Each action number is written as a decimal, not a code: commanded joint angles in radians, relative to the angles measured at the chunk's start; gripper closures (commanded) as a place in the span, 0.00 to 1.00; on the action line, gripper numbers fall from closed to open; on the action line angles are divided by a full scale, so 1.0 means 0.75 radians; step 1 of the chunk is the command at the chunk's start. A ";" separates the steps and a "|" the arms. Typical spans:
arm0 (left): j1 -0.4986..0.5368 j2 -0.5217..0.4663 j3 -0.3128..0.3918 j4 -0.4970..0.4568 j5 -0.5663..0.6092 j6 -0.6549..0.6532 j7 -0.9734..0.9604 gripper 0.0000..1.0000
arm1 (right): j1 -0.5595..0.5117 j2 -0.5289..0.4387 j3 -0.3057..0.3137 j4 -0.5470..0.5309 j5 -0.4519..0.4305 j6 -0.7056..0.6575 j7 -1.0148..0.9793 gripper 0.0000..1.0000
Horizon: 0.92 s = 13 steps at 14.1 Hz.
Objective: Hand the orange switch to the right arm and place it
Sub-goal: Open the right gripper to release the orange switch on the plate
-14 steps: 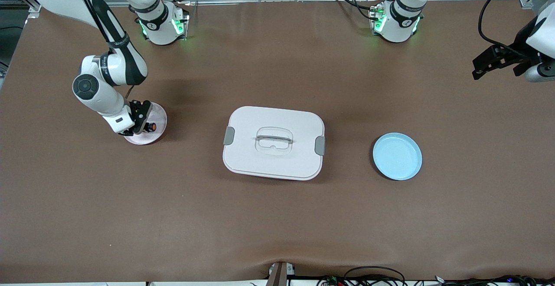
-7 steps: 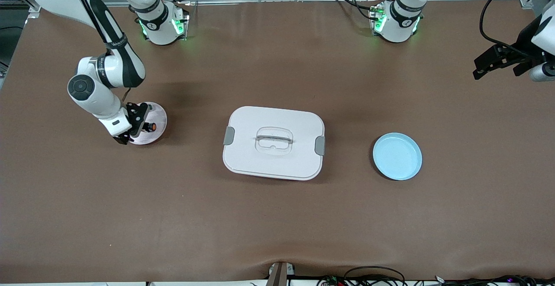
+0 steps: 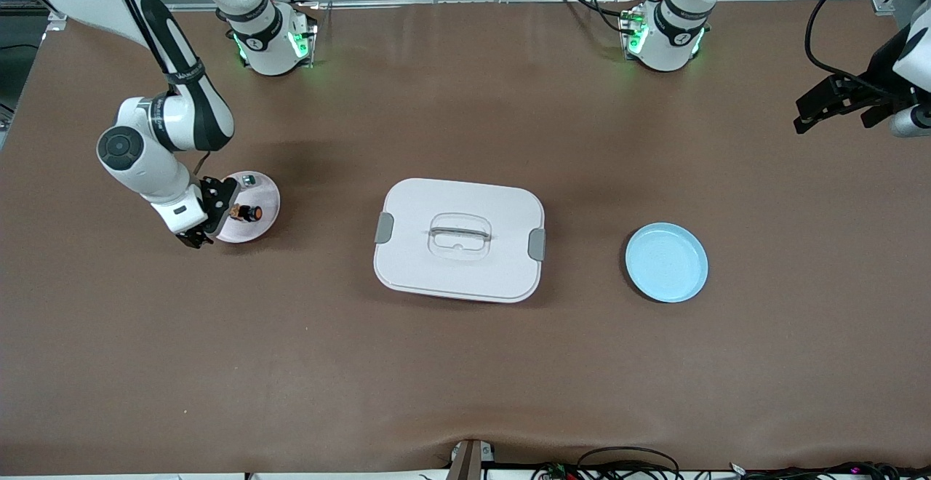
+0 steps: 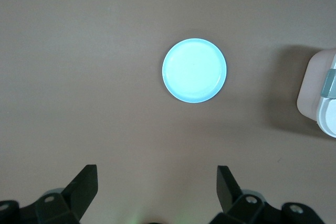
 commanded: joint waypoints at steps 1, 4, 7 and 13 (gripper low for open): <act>0.005 0.010 0.003 0.030 -0.020 -0.027 0.013 0.00 | -0.041 -0.007 0.015 0.013 -0.008 -0.030 0.156 0.00; 0.007 0.010 0.007 0.030 -0.020 -0.027 0.019 0.00 | -0.039 -0.011 0.015 0.009 -0.008 -0.046 0.436 0.00; 0.019 0.008 0.007 0.030 -0.020 -0.029 0.023 0.00 | -0.035 -0.015 0.015 0.003 -0.008 -0.046 0.657 0.00; 0.023 0.008 0.007 0.030 -0.020 -0.029 0.027 0.00 | -0.039 -0.025 0.017 -0.014 -0.008 -0.099 1.482 0.00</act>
